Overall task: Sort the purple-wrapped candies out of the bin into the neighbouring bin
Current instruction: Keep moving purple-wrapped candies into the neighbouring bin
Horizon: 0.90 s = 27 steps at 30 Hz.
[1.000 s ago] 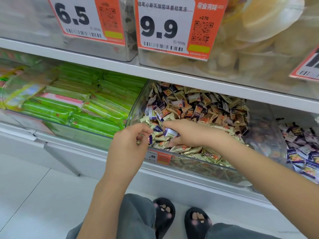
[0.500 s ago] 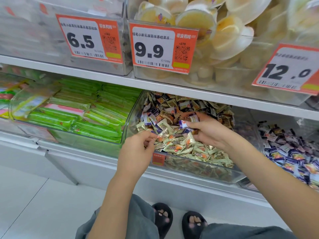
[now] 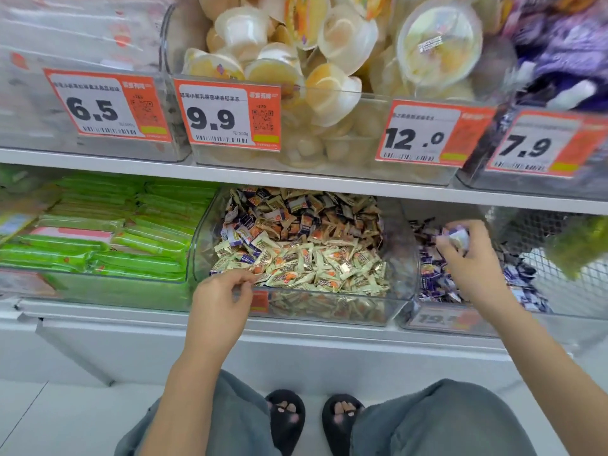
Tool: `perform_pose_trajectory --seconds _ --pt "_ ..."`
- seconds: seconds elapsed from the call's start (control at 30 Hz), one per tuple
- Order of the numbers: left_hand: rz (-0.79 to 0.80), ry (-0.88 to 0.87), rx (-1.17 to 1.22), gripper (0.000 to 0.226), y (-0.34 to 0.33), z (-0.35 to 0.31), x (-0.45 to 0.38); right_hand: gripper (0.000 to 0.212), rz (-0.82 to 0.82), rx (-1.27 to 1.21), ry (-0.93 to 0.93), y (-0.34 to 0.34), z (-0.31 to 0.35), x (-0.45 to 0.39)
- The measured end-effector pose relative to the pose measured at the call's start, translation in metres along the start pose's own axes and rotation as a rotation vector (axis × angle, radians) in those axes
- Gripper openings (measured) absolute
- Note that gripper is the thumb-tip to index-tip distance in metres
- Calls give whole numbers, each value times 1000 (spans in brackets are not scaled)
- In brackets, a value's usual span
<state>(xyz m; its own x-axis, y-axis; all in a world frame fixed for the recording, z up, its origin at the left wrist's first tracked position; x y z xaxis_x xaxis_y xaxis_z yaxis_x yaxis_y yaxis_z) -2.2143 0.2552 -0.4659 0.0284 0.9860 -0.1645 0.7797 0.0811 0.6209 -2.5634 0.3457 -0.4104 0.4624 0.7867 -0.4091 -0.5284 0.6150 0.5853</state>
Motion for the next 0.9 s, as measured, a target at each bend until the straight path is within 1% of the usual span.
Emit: perform_pose_trajectory --seconds 0.03,0.07,0.1,0.13,0.2,0.27,0.3,0.4,0.47,0.53,0.6,0.63,0.67,0.73,0.8,0.83,0.87,0.9 --pt "-3 4 6 20 1 1 2 32 126 5 -66 -1 -9 3" --pt "-7 10 15 21 3 2 4 42 202 25 -80 -1 -12 7" --pt "-16 17 28 22 4 3 6 46 214 49 -40 -1 -11 8" --pt "-30 28 42 23 6 4 8 44 189 49 25 -1 -3 10" --pt "-67 64 68 24 10 8 10 32 128 31 158 -8 18 13" --pt "-97 125 106 27 14 14 10 21 162 -3 267 -28 44 11" --pt "-107 151 124 29 16 15 9 18 227 -26 321 -43 59 10" --pt "-157 189 153 33 21 18 8 14 548 -65 486 -108 107 6" --pt "-180 202 161 35 23 18 8 19 728 -35 577 -157 132 1" --pt "-194 203 135 36 25 20 8 27 858 29 639 -199 149 -6" --pt "-200 213 97 36 27 22 6 35 938 152 676 -233 152 -13" --pt "-204 211 79 36 28 22 5 40 950 241 686 -246 149 -17" --pt "-207 203 60 36 30 23 3 44 923 327 690 -254 144 -21" --pt "-217 180 33 35 32 25 -2 46 784 413 631 -259 132 -34" --pt "-227 161 29 33 33 25 -5 53 690 332 514 -258 121 -48" --pt "-226 153 32 32 33 24 -6 61 687 263 484 -258 120 -51" --pt "-222 145 36 31 31 22 -7 71 698 210 506 -258 122 -53" --pt "-218 141 40 30 30 21 -8 80 704 193 577 -261 127 -53"
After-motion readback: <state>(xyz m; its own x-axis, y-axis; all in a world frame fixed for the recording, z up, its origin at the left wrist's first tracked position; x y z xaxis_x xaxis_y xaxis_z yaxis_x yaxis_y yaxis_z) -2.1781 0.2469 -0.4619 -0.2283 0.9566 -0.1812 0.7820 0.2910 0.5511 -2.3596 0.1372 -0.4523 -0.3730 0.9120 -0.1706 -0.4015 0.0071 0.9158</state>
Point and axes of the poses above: each hand's wrist, its own x-axis away from the middle knuckle, its own y-axis out of the back of the hand, z = x × y, the point moved 4 cm from there along -x, towards the middle knuckle, and after that the axes turned 10 degrees about y, right-handed, at the moved point
